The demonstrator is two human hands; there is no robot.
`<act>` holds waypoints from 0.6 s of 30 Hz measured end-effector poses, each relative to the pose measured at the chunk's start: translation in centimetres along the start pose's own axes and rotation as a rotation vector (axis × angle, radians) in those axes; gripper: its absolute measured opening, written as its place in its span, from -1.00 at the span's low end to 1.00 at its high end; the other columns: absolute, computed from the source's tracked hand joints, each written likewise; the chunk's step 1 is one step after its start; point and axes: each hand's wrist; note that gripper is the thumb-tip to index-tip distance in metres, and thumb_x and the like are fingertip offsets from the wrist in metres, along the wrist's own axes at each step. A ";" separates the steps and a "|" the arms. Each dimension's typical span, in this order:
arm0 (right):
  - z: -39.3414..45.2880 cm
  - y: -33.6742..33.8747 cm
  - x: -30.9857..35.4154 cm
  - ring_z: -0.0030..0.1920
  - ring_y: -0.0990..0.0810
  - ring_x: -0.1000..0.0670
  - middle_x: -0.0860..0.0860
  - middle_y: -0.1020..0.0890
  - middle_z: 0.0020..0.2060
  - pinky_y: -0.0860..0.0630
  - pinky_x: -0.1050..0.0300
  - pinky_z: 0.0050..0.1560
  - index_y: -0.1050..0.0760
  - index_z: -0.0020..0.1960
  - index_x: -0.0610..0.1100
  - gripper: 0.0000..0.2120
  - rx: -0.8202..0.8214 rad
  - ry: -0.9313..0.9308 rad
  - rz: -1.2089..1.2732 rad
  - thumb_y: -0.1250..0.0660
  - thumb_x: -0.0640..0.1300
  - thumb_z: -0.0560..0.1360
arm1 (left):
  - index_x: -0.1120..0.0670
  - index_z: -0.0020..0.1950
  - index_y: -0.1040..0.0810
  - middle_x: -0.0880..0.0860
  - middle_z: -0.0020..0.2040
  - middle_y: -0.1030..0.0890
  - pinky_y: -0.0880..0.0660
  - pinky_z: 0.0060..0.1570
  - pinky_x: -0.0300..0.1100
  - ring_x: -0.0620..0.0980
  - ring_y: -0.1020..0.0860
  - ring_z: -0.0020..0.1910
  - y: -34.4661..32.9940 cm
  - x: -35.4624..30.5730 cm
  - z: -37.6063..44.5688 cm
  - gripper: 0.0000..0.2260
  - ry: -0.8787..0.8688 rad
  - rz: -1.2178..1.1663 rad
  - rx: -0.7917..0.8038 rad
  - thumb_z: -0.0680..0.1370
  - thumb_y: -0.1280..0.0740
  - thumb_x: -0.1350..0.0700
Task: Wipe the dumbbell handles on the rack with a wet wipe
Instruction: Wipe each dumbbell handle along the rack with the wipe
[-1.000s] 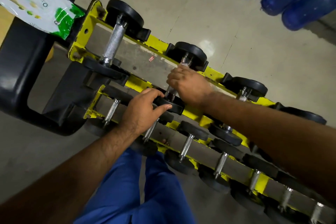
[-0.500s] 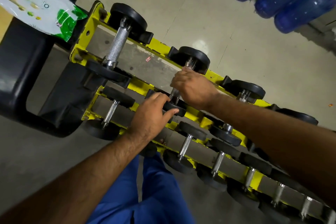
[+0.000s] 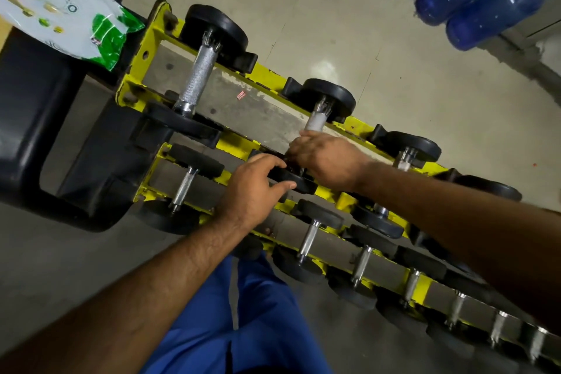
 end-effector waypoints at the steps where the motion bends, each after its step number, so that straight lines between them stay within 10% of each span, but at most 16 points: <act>1: -0.1 0.2 -0.3 0.18 -0.61 -0.07 -0.06 -0.69 0.11 -0.40 -0.05 0.40 -0.67 0.13 -0.13 -0.59 0.001 -0.004 0.006 -0.10 -0.17 0.48 | 0.09 0.10 -0.64 -0.03 0.05 -0.60 -0.57 0.01 -0.10 -0.06 -0.56 0.03 0.0 0.0 0.0 -0.69 -0.004 0.003 0.002 0.41 -0.56 0.07; 18: 1.7 1.5 -1.3 0.06 -0.63 -0.12 -0.04 -0.69 -0.06 -0.42 0.01 0.28 -0.67 -0.01 -0.10 -0.75 -0.009 -0.201 -0.148 -0.23 -0.18 0.46 | 0.07 0.12 -0.62 -0.05 0.07 -0.60 -0.59 -0.07 -0.04 -0.06 -0.57 -0.01 0.3 -0.2 0.1 -0.69 -0.081 0.101 0.050 0.45 -0.51 -0.03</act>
Point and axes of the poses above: each hand's wrist, its own z-axis towards the middle knuckle, its own y-axis out of the back of the hand, x = y × z
